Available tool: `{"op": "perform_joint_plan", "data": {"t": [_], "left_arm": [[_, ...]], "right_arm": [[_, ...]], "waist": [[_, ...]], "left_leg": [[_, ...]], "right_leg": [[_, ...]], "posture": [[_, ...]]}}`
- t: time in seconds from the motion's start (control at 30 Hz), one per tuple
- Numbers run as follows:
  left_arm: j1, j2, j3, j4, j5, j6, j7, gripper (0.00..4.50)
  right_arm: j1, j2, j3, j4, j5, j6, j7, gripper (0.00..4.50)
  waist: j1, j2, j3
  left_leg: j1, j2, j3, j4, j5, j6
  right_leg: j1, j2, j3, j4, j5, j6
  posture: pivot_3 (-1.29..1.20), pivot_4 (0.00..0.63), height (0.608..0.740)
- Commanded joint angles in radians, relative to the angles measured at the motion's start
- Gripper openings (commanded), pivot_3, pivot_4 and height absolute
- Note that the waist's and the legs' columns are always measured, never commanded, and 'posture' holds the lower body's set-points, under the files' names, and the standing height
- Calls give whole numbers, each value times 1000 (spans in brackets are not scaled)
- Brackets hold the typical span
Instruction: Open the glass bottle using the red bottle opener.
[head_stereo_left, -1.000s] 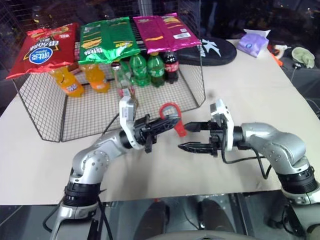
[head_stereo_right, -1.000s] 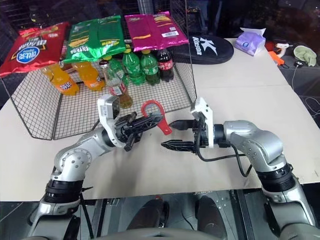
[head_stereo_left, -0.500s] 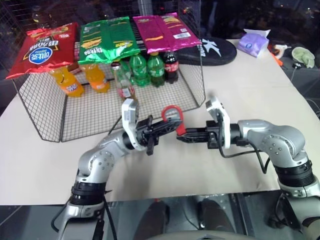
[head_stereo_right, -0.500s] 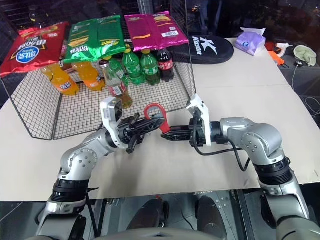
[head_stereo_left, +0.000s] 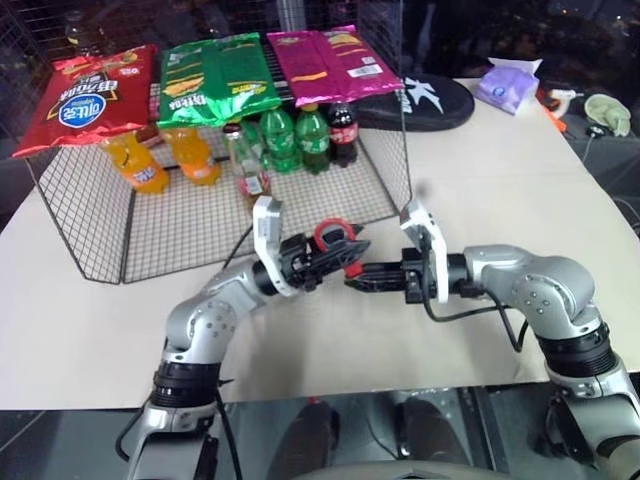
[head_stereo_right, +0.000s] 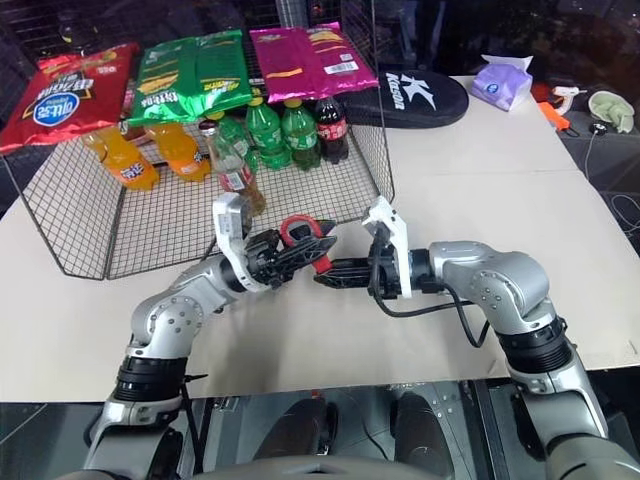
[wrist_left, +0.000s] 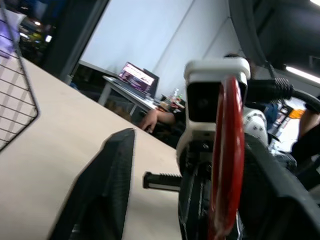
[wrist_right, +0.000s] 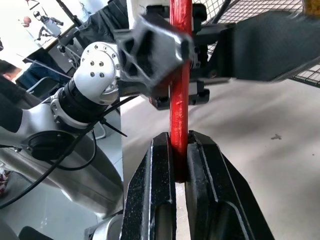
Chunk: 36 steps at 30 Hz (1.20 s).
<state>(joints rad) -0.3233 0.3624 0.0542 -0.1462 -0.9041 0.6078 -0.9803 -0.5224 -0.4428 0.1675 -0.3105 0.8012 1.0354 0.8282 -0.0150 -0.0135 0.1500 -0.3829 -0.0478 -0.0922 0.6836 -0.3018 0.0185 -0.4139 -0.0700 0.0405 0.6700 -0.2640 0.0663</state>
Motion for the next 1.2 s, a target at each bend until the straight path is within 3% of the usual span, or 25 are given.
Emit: {"op": "perform_joint_plan", "data": {"t": [0.03,0.37,0.47,0.67,0.8,0.83,1.2], "left_arm": [[34,20,38,-62,-7,-11,5,2508],[189,59,179,-189,-7,-77,88,2508],[185,34,226,-202,35,-97,249,2508],[115,-7,191,-106,431,-443,431,2508],[45,-20,180,-8,559,-553,517,4271],[28,-17,171,15,597,-579,537,4463],[-138,-24,155,301,744,-698,664,4463]], "right_arm": [[43,-25,-68,16,-32,-75,-11,0],[243,-21,-302,25,-161,-355,-160,0],[296,-2,-342,17,-225,-454,-225,0],[333,49,-344,16,-276,-552,-283,0],[334,61,-325,16,-291,-569,-284,0],[334,60,-322,19,-295,-576,-281,0],[323,67,-305,30,-343,-655,-289,0]], "waist": [[0,0,0],[3,1,0],[3,1,1],[4,1,1],[4,1,1],[4,1,1],[3,1,1]], "left_leg": [[0,0,0,0,0,0],[0,1,0,-2,0,0],[1,1,1,-2,0,0],[1,0,1,-3,0,0],[1,0,2,-2,0,0],[1,0,2,-3,0,0],[0,-1,1,-3,0,0]], "right_leg": [[0,0,0,0,0,0],[0,-1,0,-2,0,0],[0,0,1,-2,0,0],[0,1,1,-2,0,0],[0,0,1,-2,0,0],[0,0,1,-2,0,0],[0,1,0,-2,0,0]], "posture": [[0,150,740],[0,150,740],[0,150,740],[0,150,740],[0,150,740],[0,150,740],[0,150,740]]}}
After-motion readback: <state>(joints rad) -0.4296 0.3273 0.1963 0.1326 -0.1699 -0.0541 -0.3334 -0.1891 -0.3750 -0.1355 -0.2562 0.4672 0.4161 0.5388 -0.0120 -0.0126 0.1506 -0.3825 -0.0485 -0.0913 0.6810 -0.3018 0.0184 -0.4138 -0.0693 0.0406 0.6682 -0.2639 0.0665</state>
